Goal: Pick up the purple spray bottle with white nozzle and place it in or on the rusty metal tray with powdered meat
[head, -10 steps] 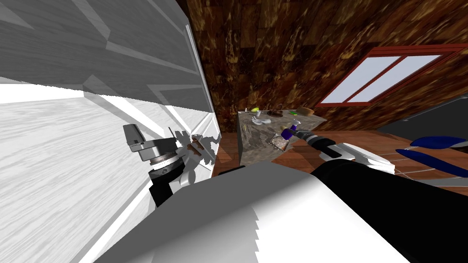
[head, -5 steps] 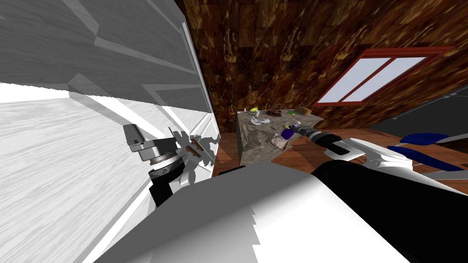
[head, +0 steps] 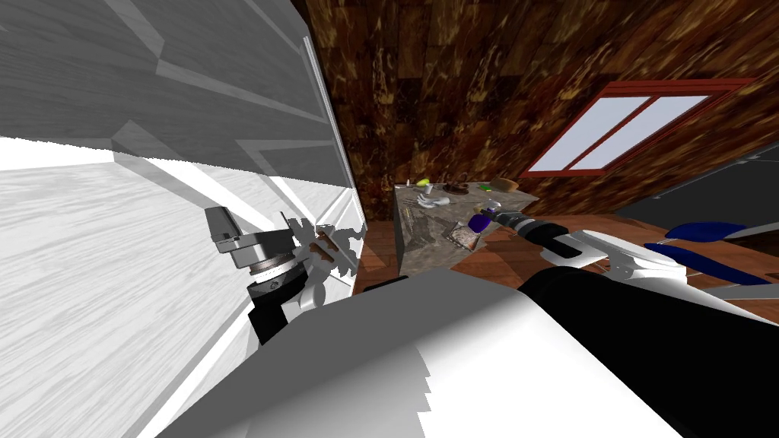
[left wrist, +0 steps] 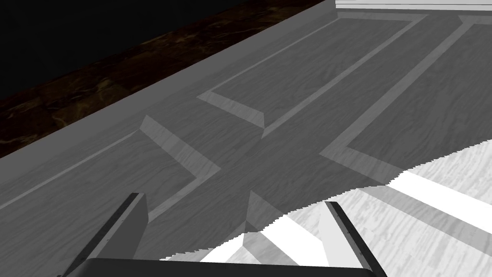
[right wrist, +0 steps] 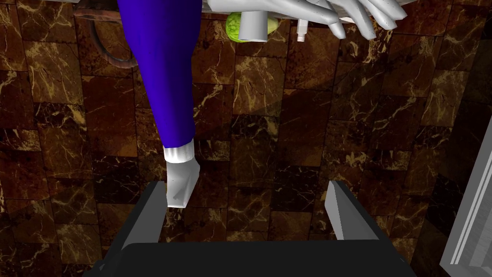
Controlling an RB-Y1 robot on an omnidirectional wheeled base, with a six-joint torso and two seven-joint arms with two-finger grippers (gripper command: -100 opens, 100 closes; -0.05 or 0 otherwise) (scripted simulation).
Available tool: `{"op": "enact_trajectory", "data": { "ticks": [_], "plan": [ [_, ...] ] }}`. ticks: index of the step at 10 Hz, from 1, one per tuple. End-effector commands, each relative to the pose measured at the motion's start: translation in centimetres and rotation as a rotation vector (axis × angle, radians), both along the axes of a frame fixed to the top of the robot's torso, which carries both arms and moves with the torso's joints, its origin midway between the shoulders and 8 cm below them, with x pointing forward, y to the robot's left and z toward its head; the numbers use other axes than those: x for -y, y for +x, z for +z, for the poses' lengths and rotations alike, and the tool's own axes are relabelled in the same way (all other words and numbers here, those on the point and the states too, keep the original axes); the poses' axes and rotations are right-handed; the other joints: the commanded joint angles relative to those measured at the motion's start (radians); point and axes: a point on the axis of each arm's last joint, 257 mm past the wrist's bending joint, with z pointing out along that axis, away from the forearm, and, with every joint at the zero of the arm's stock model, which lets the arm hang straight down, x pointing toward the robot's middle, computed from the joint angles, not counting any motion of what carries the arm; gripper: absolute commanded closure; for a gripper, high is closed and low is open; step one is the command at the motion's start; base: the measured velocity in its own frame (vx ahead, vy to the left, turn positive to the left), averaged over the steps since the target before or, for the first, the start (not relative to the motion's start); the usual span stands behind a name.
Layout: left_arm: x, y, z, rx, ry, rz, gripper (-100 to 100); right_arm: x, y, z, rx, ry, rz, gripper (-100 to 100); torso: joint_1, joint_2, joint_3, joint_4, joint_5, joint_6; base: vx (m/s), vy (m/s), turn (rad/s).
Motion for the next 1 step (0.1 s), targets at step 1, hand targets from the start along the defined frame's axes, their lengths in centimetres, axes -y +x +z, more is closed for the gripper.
{"op": "enact_trajectory", "data": {
  "ticks": [1],
  "plan": [
    [0.0,0.0,0.0,0.0,0.0,0.0,0,0.0,0.0,0.0,0.0,0.0,0.0,0,0.0,0.0,0.0,0.0,0.0,0.0,0.0,0.0,0.0]
  ]
}}
